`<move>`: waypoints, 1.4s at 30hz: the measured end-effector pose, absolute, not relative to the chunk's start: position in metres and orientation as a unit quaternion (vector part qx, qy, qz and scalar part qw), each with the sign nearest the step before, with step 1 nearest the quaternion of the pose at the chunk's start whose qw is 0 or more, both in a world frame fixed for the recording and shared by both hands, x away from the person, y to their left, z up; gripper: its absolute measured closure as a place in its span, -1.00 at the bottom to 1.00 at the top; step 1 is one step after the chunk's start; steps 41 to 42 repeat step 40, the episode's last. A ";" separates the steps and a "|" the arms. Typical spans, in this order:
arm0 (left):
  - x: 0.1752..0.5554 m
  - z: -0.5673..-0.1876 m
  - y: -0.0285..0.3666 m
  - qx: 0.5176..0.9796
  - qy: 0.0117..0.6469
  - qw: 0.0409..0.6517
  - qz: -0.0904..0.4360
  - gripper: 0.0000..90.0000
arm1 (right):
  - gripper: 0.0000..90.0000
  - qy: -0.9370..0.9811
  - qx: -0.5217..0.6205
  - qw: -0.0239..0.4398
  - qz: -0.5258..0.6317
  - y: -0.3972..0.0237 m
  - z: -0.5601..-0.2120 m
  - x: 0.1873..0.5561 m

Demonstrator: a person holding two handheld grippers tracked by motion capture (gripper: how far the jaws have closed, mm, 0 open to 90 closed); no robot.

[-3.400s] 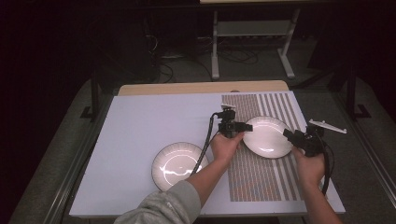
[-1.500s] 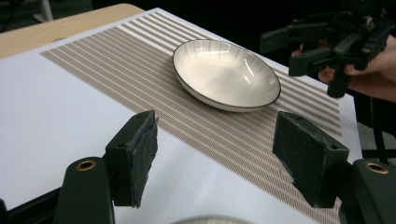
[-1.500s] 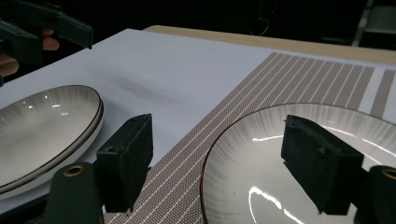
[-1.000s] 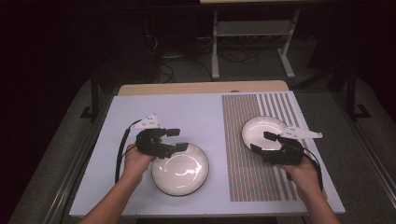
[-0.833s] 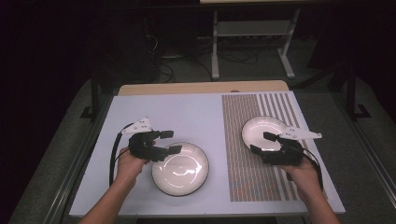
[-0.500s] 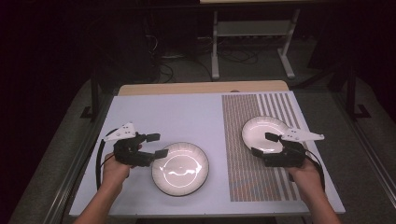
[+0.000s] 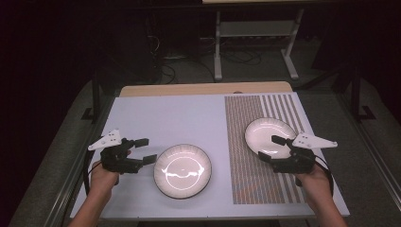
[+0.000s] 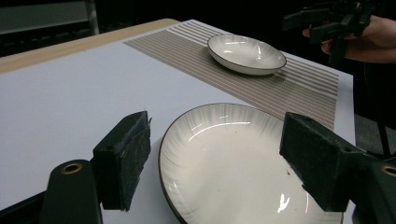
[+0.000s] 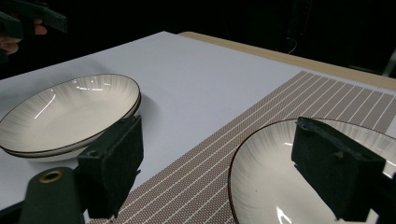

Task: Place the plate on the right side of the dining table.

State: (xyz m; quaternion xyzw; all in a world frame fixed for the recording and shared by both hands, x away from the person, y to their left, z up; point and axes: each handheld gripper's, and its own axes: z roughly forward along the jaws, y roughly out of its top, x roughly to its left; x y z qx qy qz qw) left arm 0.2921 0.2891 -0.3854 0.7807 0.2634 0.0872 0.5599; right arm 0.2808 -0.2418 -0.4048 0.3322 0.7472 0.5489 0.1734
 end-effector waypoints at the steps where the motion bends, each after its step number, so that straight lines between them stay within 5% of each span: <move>1: 0.292 -0.386 0.291 0.780 0.260 0.563 0.088 -0.47 | -0.65 0.747 0.331 0.174 0.550 -0.242 -0.405 0.281; 42: 0.286 -0.397 0.329 0.766 0.274 0.575 0.087 -0.48 | -0.61 0.739 0.315 0.193 0.563 -0.247 -0.402 0.279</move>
